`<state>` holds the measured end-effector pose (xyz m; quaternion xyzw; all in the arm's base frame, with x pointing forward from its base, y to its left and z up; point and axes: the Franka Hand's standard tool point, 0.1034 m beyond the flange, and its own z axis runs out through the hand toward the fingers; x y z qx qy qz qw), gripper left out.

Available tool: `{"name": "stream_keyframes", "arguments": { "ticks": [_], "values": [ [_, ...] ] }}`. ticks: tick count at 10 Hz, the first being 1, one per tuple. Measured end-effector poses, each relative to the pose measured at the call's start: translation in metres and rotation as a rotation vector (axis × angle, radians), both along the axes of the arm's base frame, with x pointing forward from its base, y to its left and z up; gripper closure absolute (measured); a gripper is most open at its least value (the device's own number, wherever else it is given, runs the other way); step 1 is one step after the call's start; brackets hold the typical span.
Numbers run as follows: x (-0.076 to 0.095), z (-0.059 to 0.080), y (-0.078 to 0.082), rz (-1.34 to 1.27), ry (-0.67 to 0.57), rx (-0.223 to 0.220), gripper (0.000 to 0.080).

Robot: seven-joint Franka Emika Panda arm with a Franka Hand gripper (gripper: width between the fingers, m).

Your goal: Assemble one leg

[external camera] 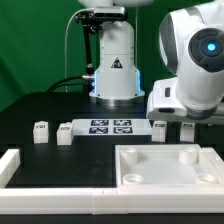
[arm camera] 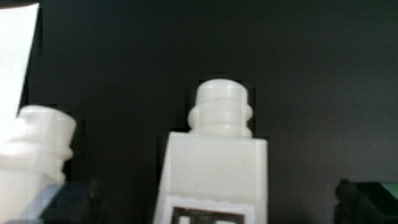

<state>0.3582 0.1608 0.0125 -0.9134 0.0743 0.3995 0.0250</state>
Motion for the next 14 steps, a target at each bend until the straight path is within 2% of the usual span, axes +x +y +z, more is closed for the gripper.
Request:
{"name": "stream_keyframes", "arguments": {
  "ticks": [3, 5, 6, 7, 13, 14],
  "values": [
    [-0.0015, -0.0036, 0.0004, 0.001, 0.005, -0.001, 0.0150],
    [-0.0014, -0.0036, 0.0002, 0.002, 0.005, 0.000, 0.0408],
    [-0.0011, -0.0038, -0.0011, 0.003, 0.005, 0.001, 0.0408],
    [-0.0009, -0.0038, -0.0016, 0.003, 0.005, 0.000, 0.0511],
    [-0.0009, -0.0038, -0.0015, 0.003, 0.005, 0.000, 0.0510],
    [-0.0017, -0.0001, -0.0032, 0.011, 0.019, -0.002, 0.0509]
  ]
}}
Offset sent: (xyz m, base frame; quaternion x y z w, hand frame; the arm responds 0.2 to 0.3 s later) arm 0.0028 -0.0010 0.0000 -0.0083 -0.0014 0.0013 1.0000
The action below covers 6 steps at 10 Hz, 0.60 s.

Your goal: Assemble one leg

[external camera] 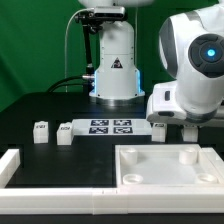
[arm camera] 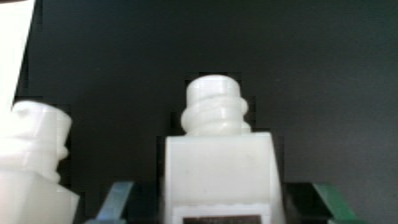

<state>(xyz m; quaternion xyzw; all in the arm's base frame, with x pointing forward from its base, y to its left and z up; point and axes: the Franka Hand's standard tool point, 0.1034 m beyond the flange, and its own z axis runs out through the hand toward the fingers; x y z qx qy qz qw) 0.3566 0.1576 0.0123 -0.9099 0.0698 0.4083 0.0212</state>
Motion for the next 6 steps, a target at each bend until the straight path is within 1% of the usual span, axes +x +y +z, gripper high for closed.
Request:
{"name": "stream_keyframes", "arguments": {
  "ticks": [1, 3, 4, 5, 6],
  "values": [
    [0.004, 0.017, -0.005, 0.020, 0.023, -0.006, 0.0509],
    [0.014, 0.051, -0.006, 0.028, 0.034, -0.009, 0.0509],
    [0.023, 0.063, -0.005, 0.007, 0.012, -0.031, 0.0509],
    [0.032, 0.075, -0.003, 0.011, -0.001, -0.027, 0.0509],
    [0.040, 0.069, 0.000, 0.001, -0.095, -0.025, 0.0509]
  ]
}}
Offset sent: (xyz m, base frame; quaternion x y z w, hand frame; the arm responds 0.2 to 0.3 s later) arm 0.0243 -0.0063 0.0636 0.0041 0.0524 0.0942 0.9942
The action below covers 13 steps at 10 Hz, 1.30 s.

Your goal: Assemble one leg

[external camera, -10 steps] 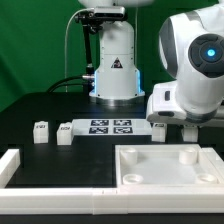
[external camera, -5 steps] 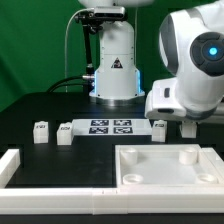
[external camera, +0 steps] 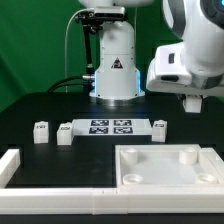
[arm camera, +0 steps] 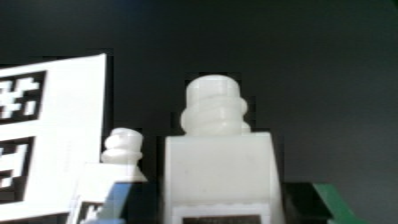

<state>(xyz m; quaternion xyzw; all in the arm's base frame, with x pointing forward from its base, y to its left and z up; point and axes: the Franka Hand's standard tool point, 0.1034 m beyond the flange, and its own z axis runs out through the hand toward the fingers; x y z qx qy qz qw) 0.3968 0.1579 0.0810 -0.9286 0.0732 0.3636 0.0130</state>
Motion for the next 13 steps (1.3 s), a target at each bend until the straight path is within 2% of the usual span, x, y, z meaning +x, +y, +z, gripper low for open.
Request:
{"name": "stream_keyframes", "arguments": {
  "ticks": [6, 7, 8, 10, 11, 12, 13],
  "values": [
    [0.007, 0.002, 0.012, -0.011, -0.560, -0.006, 0.0509],
    [0.010, 0.006, 0.000, 0.005, -0.584, -0.007, 0.0509],
    [0.029, 0.015, -0.009, -0.018, -0.675, -0.014, 0.0509],
    [0.049, 0.026, -0.013, -0.055, -0.873, -0.001, 0.0509],
    [0.060, 0.030, -0.010, -0.052, -0.947, 0.017, 0.0509],
    [0.072, 0.035, 0.000, -0.049, -1.054, 0.052, 0.0509],
    [0.065, 0.033, 0.007, -0.060, -1.097, 0.069, 0.0509]
  ]
}}
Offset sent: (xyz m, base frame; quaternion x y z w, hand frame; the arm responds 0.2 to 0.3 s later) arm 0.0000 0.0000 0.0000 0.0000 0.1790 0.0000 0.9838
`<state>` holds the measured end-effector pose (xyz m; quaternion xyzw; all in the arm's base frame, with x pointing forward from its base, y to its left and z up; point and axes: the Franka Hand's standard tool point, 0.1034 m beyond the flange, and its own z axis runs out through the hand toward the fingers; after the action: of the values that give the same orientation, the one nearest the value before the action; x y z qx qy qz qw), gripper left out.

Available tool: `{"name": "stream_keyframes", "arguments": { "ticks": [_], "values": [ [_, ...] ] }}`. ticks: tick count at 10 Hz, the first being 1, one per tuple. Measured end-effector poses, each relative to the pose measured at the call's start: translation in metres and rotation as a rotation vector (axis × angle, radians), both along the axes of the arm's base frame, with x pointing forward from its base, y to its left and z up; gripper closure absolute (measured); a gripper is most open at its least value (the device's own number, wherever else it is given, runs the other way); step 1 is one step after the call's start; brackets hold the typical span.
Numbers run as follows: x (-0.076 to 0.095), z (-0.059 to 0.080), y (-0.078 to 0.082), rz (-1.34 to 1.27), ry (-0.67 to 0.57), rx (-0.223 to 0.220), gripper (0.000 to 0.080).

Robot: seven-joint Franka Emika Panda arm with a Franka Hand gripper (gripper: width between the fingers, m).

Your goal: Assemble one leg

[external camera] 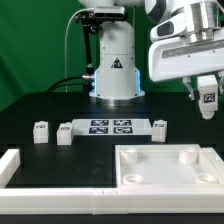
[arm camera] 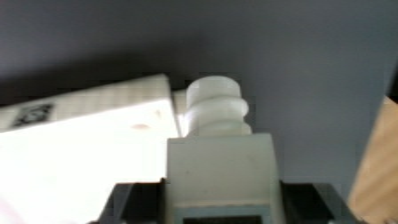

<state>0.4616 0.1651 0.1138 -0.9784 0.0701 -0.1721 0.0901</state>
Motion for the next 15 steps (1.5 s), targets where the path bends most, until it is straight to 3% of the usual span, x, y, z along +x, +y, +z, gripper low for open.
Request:
{"name": "stream_keyframes", "arguments": {
  "ticks": [1, 3, 4, 6, 9, 13, 15],
  "values": [
    [-0.003, 0.003, 0.008, -0.019, -0.082, 0.031, 0.0509],
    [-0.005, -0.005, 0.010, 0.013, -0.082, 0.009, 0.0509],
    [0.016, -0.005, 0.004, 0.093, -0.102, -0.032, 0.0509],
    [0.065, -0.006, -0.005, 0.132, -0.137, -0.059, 0.0509],
    [0.103, -0.008, -0.012, 0.169, -0.173, -0.084, 0.0509],
    [0.103, -0.010, -0.015, 0.190, -0.171, -0.098, 0.0509],
    [0.137, -0.011, -0.052, 0.236, -0.175, -0.155, 0.0509]
  ]
}}
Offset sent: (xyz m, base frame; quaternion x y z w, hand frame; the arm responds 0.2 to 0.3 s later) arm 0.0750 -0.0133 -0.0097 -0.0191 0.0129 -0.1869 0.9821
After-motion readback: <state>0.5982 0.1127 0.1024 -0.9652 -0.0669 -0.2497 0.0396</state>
